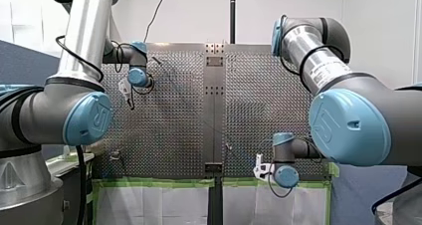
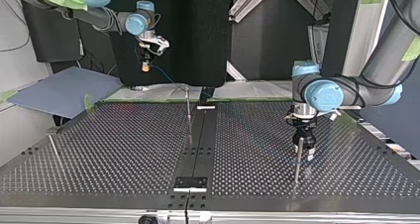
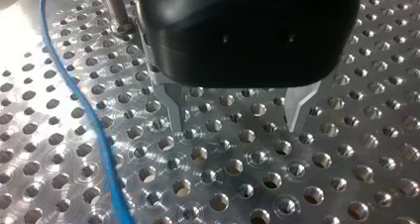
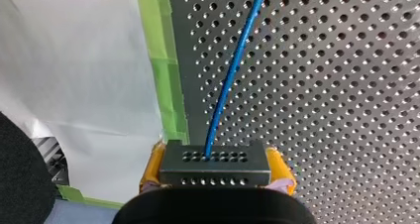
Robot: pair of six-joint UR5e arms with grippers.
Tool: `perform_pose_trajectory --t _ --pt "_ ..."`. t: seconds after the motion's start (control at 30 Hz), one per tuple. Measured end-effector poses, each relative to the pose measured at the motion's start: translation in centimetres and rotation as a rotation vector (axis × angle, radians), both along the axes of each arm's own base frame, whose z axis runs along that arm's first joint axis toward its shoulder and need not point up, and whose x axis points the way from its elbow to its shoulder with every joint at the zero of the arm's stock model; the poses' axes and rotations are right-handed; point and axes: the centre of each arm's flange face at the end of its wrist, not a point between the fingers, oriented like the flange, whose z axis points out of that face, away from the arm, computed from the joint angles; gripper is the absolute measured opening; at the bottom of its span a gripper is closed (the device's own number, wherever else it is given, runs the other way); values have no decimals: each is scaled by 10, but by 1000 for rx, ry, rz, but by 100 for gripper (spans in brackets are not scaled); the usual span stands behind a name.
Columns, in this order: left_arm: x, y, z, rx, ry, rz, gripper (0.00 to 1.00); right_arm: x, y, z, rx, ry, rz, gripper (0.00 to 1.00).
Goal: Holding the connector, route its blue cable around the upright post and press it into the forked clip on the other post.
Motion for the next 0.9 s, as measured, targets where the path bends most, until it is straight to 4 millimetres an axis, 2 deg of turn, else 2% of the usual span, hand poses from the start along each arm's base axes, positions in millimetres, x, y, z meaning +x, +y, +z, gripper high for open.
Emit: perform_pose_trajectory --t 0.57,0.9 --pt "0 0 0 0 0 0 99 -5 10 -65 -35 20 7 0" --pt "0 0 0 -1 -1 0 99 -7 33 -102 -9 47 39 0"
